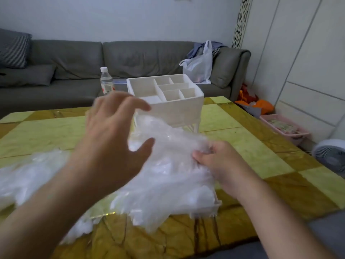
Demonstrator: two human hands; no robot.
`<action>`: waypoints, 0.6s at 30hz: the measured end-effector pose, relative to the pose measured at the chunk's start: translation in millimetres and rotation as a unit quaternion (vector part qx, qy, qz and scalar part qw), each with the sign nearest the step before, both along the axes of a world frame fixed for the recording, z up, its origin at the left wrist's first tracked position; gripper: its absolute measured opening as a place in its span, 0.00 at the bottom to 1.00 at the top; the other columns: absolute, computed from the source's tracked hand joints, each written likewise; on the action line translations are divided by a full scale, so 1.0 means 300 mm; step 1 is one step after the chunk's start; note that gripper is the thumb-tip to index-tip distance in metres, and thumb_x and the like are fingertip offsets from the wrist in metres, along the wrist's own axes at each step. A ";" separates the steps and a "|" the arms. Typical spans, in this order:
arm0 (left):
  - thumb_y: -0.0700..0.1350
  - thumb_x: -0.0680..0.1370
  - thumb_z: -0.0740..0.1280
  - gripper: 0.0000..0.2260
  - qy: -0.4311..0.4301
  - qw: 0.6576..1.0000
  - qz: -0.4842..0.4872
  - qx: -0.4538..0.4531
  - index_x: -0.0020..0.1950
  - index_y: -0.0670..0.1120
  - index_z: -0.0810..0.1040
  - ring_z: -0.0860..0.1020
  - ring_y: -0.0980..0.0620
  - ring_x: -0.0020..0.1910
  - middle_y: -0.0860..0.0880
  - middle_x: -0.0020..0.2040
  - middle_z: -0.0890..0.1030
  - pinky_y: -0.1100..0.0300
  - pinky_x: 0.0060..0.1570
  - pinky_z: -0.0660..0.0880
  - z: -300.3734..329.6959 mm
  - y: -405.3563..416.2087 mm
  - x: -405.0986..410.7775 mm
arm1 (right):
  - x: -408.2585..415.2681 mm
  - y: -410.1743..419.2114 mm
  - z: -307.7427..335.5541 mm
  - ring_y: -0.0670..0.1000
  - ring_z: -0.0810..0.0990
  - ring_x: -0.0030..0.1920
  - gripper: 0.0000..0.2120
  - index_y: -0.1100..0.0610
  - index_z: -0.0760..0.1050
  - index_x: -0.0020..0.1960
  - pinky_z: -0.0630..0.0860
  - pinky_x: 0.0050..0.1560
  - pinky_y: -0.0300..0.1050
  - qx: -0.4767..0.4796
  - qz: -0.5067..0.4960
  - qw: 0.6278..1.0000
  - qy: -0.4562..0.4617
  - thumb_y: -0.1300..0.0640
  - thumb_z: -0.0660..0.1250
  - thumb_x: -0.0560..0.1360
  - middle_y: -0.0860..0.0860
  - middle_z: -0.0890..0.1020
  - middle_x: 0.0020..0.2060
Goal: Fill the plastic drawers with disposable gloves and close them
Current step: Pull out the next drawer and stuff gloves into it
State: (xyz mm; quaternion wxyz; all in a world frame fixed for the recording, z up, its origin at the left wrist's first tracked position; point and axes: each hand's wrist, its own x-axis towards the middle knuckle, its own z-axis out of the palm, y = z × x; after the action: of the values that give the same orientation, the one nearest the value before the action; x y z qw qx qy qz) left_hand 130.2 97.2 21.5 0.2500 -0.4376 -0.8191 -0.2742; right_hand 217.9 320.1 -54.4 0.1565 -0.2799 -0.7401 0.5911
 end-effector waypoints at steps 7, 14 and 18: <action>0.47 0.83 0.63 0.10 -0.122 0.952 -0.007 -0.282 0.64 0.51 0.74 0.75 0.49 0.61 0.51 0.61 0.74 0.53 0.55 0.77 -0.225 0.235 0.038 | -0.031 0.049 -0.107 0.55 0.84 0.36 0.07 0.60 0.81 0.42 0.73 0.36 0.45 0.119 0.015 0.985 -0.124 0.60 0.70 0.77 0.54 0.84 0.35; 0.62 0.81 0.61 0.30 -0.178 0.905 0.043 -0.384 0.79 0.51 0.60 0.66 0.47 0.72 0.49 0.73 0.67 0.52 0.68 0.70 -0.309 0.210 0.012 | -0.025 0.038 -0.092 0.55 0.82 0.36 0.09 0.63 0.76 0.44 0.72 0.33 0.46 0.276 0.029 0.947 -0.160 0.59 0.66 0.80 0.55 0.81 0.38; 0.65 0.79 0.62 0.35 -0.209 0.892 0.041 -0.398 0.81 0.52 0.54 0.64 0.46 0.74 0.49 0.75 0.63 0.51 0.67 0.71 -0.330 0.216 -0.010 | -0.006 0.017 -0.052 0.53 0.75 0.31 0.09 0.58 0.73 0.39 0.69 0.31 0.46 0.325 0.025 0.928 -0.182 0.62 0.67 0.78 0.53 0.78 0.35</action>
State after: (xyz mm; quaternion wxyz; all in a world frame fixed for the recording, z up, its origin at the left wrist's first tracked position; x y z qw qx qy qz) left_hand 127.3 161.9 -77.5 -0.1109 -0.3991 -0.9102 -0.0002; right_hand 216.0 325.1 -69.9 0.0868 -0.2976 -0.9143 0.2609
